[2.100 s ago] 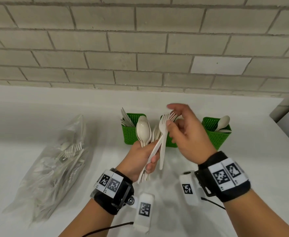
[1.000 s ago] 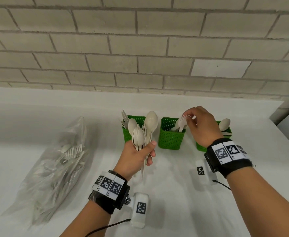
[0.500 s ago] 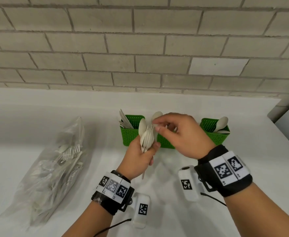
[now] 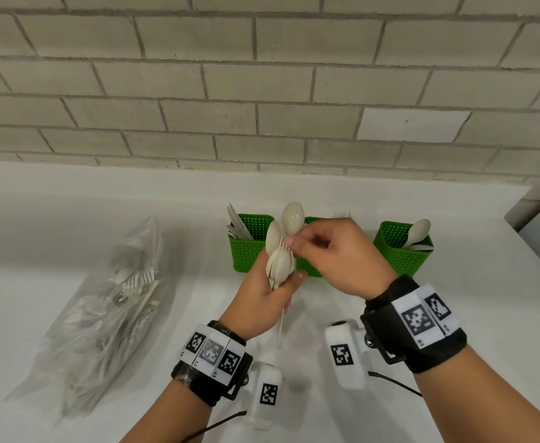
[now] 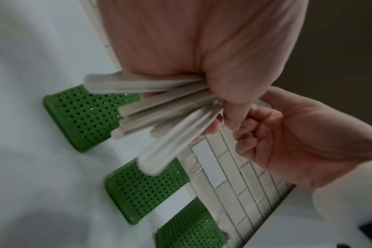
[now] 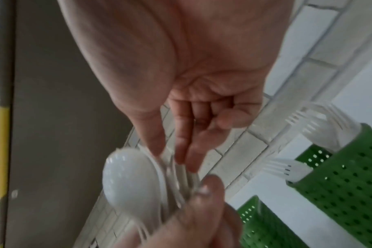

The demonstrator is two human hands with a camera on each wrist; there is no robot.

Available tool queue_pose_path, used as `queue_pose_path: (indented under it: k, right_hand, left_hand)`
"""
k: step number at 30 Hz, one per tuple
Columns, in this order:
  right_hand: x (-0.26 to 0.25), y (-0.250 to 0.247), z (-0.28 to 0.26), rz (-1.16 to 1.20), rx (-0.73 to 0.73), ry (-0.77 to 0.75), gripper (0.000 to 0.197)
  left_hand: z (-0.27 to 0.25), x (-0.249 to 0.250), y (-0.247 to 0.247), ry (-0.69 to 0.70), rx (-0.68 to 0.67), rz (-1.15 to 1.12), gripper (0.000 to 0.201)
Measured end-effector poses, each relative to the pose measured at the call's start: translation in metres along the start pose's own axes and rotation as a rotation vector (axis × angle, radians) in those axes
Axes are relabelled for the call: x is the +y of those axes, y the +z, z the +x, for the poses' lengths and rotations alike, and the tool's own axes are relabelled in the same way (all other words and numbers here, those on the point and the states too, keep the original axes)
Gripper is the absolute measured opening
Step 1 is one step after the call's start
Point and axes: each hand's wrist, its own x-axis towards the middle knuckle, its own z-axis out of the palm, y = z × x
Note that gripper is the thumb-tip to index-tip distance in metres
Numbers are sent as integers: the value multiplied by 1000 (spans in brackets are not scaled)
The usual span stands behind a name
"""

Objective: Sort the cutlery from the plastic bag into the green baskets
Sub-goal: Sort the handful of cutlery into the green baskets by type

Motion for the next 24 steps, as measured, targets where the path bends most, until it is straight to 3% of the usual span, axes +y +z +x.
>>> queue_pose_path:
  k: [4, 7, 10, 14, 18, 20, 23, 24]
  right_hand:
    - [2, 8, -5, -9, 6, -10, 19]
    - [3, 9, -6, 128, 58, 11, 17]
    - [1, 7, -6, 267, 110, 16, 15]
    - [-11, 3, -6, 788, 183, 88, 16]
    - [-20, -12, 0, 1155, 451, 95, 19]
    - [-21, -19, 1, 1011, 432, 68, 20]
    - [-26, -14, -3, 291, 201, -88, 10]
    - [-27, -10, -3, 154, 132, -125, 7]
  left_hand:
    - [1, 5, 4, 4, -31, -80, 23]
    - [-3, 13, 3, -30, -49, -239, 11]
    - [-6, 20, 1, -59, -16, -371, 28]
    - [-4, 21, -5, -95, -6, -504, 26]
    - [-2, 19, -10, -149, -12, -606, 20]
    - [-3, 18, -10, -149, -47, -590, 16]
    - [-5, 18, -7, -142, -101, -555, 19]
    - [-5, 19, -6, -137, -123, -552, 21]
